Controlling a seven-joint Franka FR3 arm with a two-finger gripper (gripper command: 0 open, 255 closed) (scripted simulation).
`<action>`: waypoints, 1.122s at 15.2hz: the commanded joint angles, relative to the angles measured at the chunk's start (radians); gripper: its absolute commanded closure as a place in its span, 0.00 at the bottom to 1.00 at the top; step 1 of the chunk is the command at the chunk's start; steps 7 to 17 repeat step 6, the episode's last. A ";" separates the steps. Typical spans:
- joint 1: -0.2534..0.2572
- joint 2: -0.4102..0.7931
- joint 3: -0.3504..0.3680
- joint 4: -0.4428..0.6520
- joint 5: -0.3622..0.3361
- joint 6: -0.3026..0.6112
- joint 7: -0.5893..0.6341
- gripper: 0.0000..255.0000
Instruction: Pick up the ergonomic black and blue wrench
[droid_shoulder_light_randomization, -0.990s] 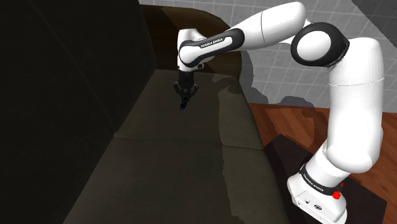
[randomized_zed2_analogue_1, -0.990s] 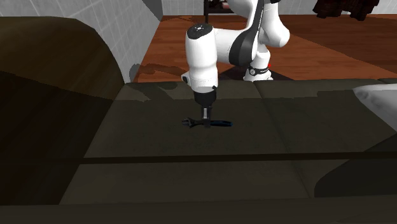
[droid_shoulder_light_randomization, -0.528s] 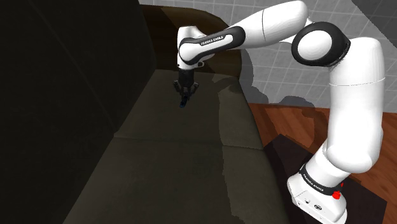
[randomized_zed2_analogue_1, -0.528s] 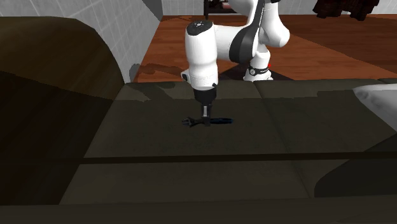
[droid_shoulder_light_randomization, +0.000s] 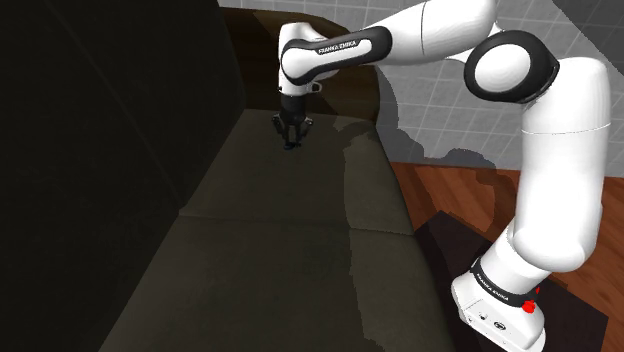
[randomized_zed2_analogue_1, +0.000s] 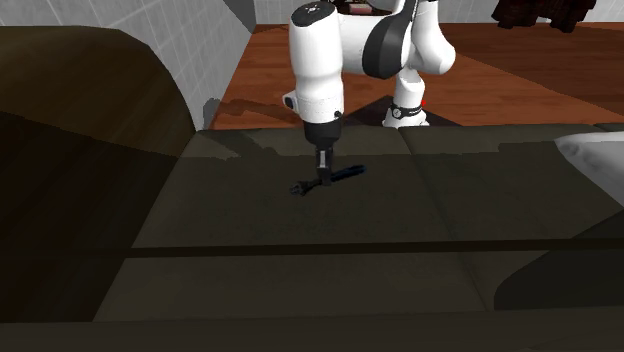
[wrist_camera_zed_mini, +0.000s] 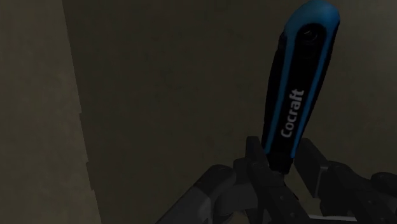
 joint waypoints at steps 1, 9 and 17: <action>0.001 -0.004 0.001 0.020 0.001 -0.024 0.001 1.00; 0.002 -0.011 0.002 0.051 0.002 -0.062 0.002 1.00; 0.002 -0.011 0.002 0.051 0.002 -0.062 0.002 1.00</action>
